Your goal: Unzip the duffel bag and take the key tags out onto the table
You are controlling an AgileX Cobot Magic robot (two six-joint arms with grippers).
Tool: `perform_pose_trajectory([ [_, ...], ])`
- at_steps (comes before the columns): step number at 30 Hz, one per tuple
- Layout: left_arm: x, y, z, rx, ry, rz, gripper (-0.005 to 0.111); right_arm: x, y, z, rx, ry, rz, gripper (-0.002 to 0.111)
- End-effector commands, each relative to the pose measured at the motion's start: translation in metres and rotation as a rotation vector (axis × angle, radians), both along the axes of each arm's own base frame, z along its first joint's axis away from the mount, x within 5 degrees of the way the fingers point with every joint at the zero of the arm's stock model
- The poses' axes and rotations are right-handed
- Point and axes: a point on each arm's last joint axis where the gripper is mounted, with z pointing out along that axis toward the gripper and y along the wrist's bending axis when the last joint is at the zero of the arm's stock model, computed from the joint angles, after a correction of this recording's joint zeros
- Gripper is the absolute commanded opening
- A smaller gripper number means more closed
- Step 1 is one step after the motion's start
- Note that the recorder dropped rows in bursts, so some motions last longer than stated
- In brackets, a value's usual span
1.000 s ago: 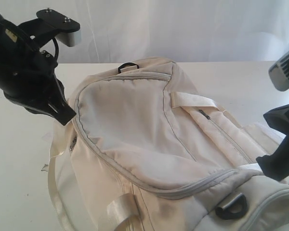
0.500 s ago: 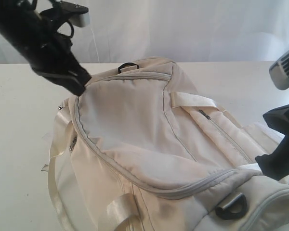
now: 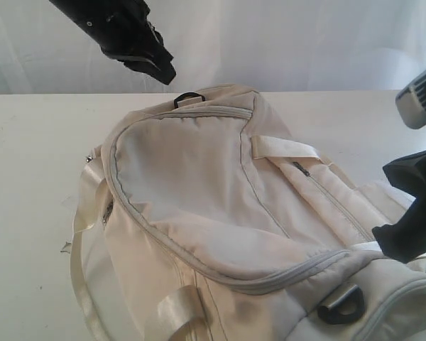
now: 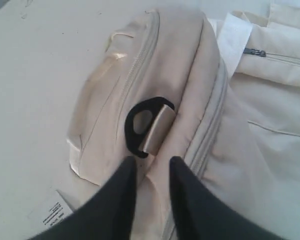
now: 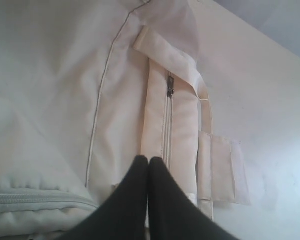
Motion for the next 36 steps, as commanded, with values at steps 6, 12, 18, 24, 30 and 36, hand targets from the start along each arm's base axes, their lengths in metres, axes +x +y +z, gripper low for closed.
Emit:
perform_pose_trajectory([
  [6,0.018,-0.003,-0.056,0.077,0.199,-0.008,0.087,0.000,-0.002,0.001,-0.001,-0.018,-0.005,0.000],
  [12,0.018,0.005,-0.077,0.190,0.338,0.058,0.039,0.000,-0.001,0.001,0.000,-0.021,-0.003,0.000],
  [18,0.010,0.029,-0.071,0.287,0.431,0.163,0.001,0.000,-0.002,0.001,-0.008,-0.027,-0.004,0.000],
  [24,0.002,0.076,-0.050,0.218,0.448,0.359,0.001,0.002,-0.002,0.001,-0.019,-0.033,-0.003,0.000],
  [30,-0.031,0.124,-0.028,0.185,0.451,0.484,0.001,0.004,-0.001,-0.001,-0.033,-0.028,-0.014,0.000],
  [36,-0.070,0.158,-0.035,0.179,0.523,0.573,0.001,0.010,0.002,-0.008,-0.005,0.011,-0.071,0.000],
])
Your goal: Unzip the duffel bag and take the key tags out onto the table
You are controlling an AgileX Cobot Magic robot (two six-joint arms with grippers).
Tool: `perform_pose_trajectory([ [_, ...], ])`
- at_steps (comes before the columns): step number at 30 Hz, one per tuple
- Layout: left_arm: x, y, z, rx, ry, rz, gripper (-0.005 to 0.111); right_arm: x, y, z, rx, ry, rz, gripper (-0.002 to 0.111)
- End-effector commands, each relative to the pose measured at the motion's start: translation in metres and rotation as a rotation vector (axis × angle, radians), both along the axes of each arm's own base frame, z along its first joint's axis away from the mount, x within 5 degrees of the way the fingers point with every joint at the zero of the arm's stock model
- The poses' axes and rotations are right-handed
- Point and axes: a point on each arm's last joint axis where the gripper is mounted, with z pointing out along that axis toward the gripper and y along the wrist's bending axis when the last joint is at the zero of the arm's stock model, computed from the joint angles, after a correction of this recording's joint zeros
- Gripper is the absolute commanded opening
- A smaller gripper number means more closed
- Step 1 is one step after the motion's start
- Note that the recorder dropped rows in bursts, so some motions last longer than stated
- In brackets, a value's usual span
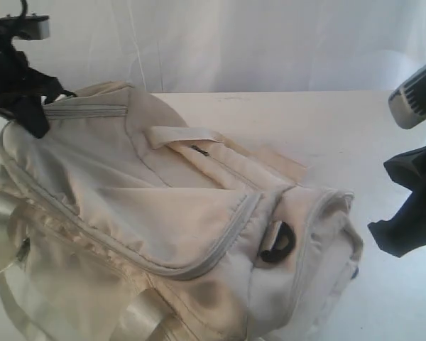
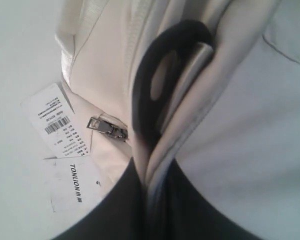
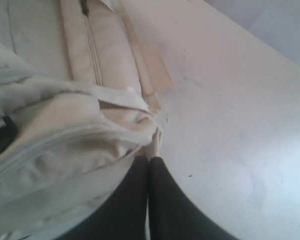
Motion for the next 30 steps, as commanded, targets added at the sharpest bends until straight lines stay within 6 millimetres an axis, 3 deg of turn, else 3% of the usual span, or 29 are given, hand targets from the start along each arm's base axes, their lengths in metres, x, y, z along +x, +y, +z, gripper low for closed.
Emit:
perform_pose_trajectory([
  [1,-0.040,0.027,0.001,0.036,0.111,0.052,0.001,0.005,0.003,-0.006,0.034,0.025,-0.055,0.000],
  [5,-0.056,0.029,-0.013,0.022,0.164,0.034,0.001,0.010,0.006,-0.005,0.061,0.040,-0.085,0.002],
  [8,-0.061,0.018,-0.019,-0.091,0.180,-0.006,0.001,0.012,0.010,0.003,0.110,0.062,-0.099,0.011],
  [12,-0.060,0.004,-0.016,-0.244,0.133,-0.107,0.001,0.016,0.018,0.020,0.179,0.059,-0.090,0.039],
  [16,-0.058,0.002,-0.012,-0.266,0.107,-0.128,0.001,0.025,0.024,0.028,0.172,0.063,-0.096,0.066],
  [21,-0.058,0.002,-0.012,-0.264,0.104,-0.137,0.003,0.038,0.032,0.012,0.080,0.153,-0.133,0.067],
  [23,-0.058,0.002,-0.012,-0.262,0.104,-0.137,0.012,0.044,0.034,0.006,0.043,0.173,-0.141,0.067],
  [30,-0.059,0.005,-0.013,-0.230,0.111,-0.138,0.063,0.058,0.027,-0.005,0.042,0.208,-0.253,0.065],
])
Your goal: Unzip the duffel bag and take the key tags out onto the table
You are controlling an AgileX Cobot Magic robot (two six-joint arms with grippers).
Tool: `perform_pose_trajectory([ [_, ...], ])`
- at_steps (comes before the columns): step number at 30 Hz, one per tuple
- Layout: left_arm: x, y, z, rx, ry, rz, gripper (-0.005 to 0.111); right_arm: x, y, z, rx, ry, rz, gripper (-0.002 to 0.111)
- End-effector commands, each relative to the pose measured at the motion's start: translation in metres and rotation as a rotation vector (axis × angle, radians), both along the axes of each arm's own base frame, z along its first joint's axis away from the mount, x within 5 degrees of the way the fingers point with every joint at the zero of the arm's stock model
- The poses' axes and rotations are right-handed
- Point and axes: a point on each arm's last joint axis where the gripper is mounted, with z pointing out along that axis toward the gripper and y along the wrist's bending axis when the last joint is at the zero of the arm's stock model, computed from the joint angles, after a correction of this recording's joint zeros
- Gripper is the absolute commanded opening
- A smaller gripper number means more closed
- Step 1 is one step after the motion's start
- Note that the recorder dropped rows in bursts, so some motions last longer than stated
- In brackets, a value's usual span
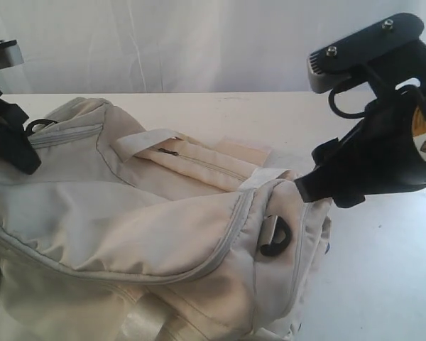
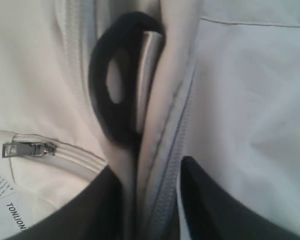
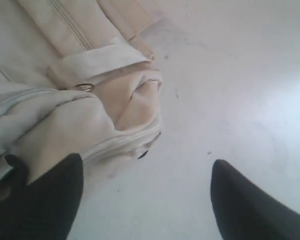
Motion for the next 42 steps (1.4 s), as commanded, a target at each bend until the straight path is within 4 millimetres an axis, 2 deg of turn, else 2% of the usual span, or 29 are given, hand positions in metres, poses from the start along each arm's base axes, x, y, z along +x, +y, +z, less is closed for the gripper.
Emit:
perform_pose_trajectory([
  [1,-0.010,-0.003,0.006,-0.029,0.062,-0.035,0.066,0.007,-0.011,-0.005,0.013,0.034,-0.077,0.065],
  [5,-0.008,0.001,0.013,0.002,0.038,-0.027,0.064,0.011,-0.020,-0.009,0.105,0.099,-0.074,0.065],
  [9,-0.008,0.001,0.037,0.020,-0.041,-0.009,0.061,0.015,-0.017,-0.015,0.263,0.136,-0.026,0.065],
  [16,-0.023,-0.007,0.088,-0.042,-0.219,-0.005,0.061,0.023,-0.003,-0.057,0.338,0.270,0.004,0.065],
  [19,-0.028,-0.015,0.099,-0.123,-0.267,-0.039,0.061,0.031,0.001,-0.073,0.340,0.291,0.005,0.064],
  [21,-0.029,-0.019,0.102,-0.171,-0.282,-0.053,0.061,0.034,0.003,-0.078,0.331,0.302,0.008,0.057],
  [22,-0.029,-0.020,0.103,-0.189,-0.288,-0.061,0.061,0.035,0.003,-0.080,0.317,0.305,0.023,0.049],
  [26,-0.028,-0.022,0.104,-0.204,-0.292,-0.068,0.061,0.034,-0.002,-0.082,0.198,0.313,0.082,0.004],
  [27,-0.028,-0.022,0.104,-0.204,-0.292,-0.068,0.061,0.034,-0.006,-0.083,0.143,0.313,0.096,0.000],
  [30,-0.028,-0.022,0.104,-0.204,-0.292,-0.068,0.061,0.035,-0.022,-0.084,-0.031,0.318,0.085,0.000],
  [35,-0.028,-0.022,0.103,-0.204,-0.291,-0.068,0.061,0.046,-0.058,-0.077,-0.239,0.237,-0.064,0.000],
  [37,-0.028,-0.022,0.104,-0.210,-0.290,-0.066,0.061,0.057,-0.068,-0.066,-0.255,0.144,-0.099,0.000],
  [39,-0.028,-0.023,0.102,-0.228,-0.284,-0.066,0.061,0.065,-0.066,-0.056,-0.224,0.067,-0.073,0.000],
  [42,-0.029,-0.025,0.091,-0.261,-0.242,-0.064,0.061,0.066,-0.064,-0.050,-0.179,0.079,-0.105,0.001],
])
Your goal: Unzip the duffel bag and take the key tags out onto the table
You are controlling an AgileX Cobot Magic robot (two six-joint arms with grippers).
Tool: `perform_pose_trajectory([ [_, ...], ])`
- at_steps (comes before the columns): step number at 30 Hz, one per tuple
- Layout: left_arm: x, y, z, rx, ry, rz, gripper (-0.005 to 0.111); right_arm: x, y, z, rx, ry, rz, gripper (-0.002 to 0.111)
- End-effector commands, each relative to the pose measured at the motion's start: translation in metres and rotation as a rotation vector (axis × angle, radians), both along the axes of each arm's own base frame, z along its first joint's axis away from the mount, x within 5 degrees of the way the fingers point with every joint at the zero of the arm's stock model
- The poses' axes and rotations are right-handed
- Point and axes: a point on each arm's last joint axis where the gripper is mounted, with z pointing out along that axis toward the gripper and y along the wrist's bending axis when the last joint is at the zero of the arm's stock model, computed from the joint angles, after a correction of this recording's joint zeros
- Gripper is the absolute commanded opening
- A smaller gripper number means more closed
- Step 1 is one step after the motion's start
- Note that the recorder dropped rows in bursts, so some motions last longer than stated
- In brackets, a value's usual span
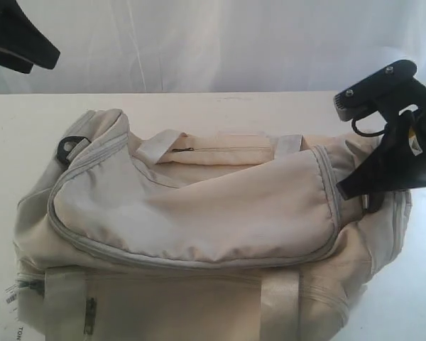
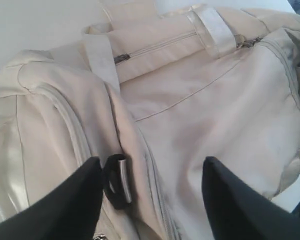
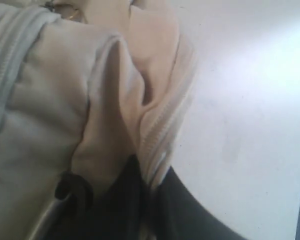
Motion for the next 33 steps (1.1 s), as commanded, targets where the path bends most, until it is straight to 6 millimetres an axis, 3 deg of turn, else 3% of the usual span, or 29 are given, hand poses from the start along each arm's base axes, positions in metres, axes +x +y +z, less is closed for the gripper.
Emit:
perform_pose_trajectory([
  [1,-0.007,-0.005,-0.020,-0.058,0.108,-0.041,0.061,0.002,-0.004,0.012,0.005,-0.007,-0.050,0.008],
  [5,-0.006,-0.015,-0.029,-0.144,0.085,-0.084,0.061,-0.005,-0.006,0.010,0.006,0.058,-0.097,0.063],
  [6,-0.003,-0.023,-0.028,-0.163,0.064,-0.108,0.061,-0.008,-0.007,0.013,0.015,0.052,-0.104,0.075],
  [7,0.001,-0.031,-0.027,-0.171,0.056,-0.115,0.061,-0.011,-0.006,0.018,0.041,0.040,-0.110,0.078],
  [9,0.013,-0.058,-0.031,-0.173,0.070,-0.170,0.061,-0.017,-0.003,0.031,0.119,0.019,-0.107,0.077],
  [11,0.027,-0.085,-0.041,-0.171,0.090,-0.227,0.061,-0.023,0.004,0.032,0.179,0.057,-0.050,0.077],
  [19,0.075,-0.164,-0.078,-0.181,0.051,-0.276,0.061,-0.026,0.009,-0.016,0.191,0.241,-0.040,0.071],
  [25,0.095,-0.196,-0.098,-0.195,0.064,-0.283,0.057,-0.029,0.015,-0.045,0.150,0.525,0.012,0.066],
  [33,0.112,-0.227,-0.134,-0.191,0.121,-0.311,0.057,-0.031,0.016,-0.054,0.149,0.621,-0.007,0.066],
])
